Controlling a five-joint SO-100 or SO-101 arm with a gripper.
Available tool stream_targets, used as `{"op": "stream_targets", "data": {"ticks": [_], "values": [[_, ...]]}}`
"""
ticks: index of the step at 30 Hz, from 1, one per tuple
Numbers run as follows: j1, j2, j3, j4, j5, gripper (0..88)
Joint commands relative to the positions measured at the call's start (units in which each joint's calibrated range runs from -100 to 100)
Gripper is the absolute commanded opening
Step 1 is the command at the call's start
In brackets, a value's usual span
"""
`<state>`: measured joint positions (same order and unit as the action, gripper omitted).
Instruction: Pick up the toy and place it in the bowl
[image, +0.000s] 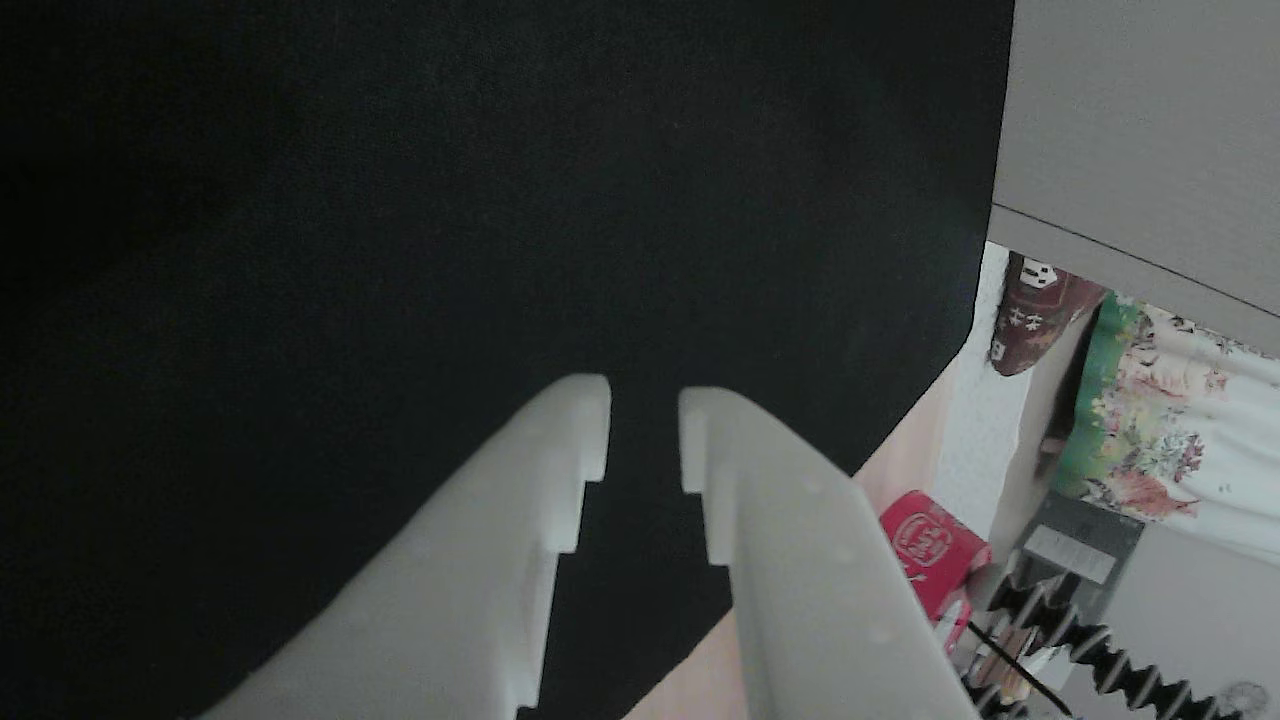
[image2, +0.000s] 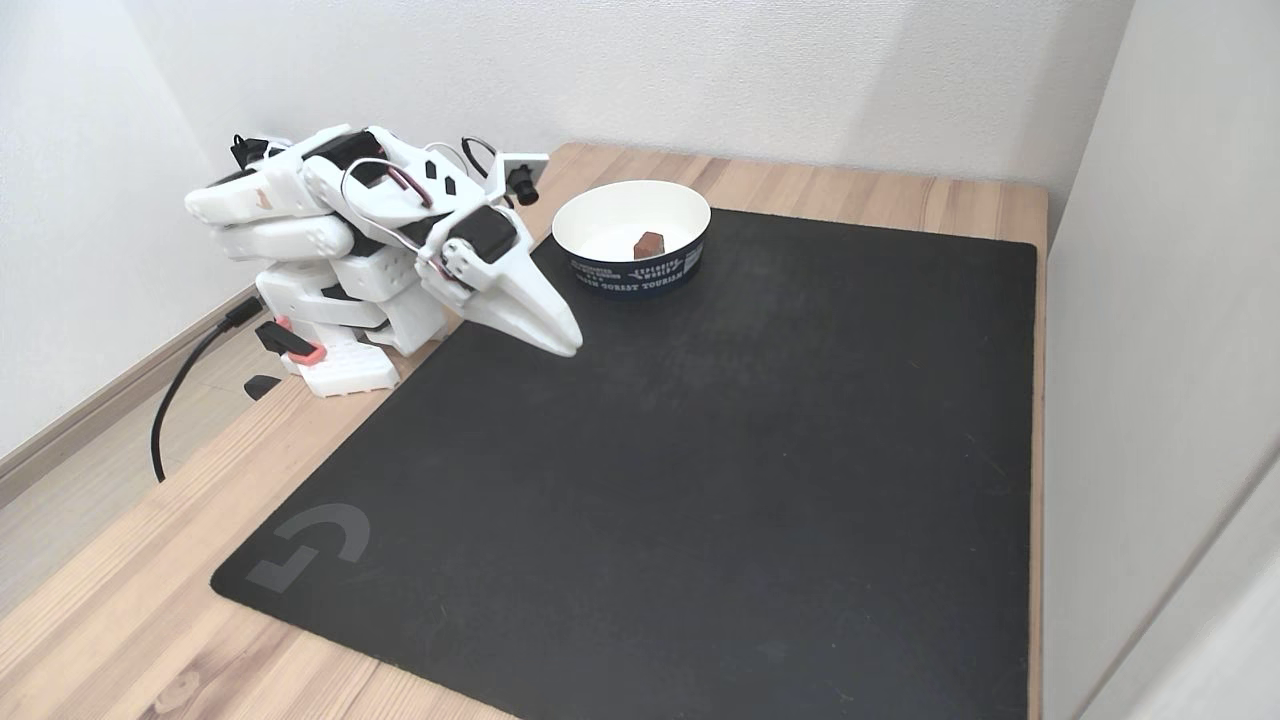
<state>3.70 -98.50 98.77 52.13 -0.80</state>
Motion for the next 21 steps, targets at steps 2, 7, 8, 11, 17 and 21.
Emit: {"op": "stream_targets", "data": {"ticks": [2,7,8,11,17,21], "values": [[0.35,-0.83,0.78,1.04,0.33,2.4],[0.27,-0.83,0.78,1.04,0.43,2.7],[0.27,-0.83,0.78,1.04,0.38,2.6],[0.27,-0.83,0.78,0.87,0.33,2.5],[0.19,-0.75,0.78,0.79,0.33,2.5],[0.19,-0.75,0.78,0.79,0.33,2.5]]}}
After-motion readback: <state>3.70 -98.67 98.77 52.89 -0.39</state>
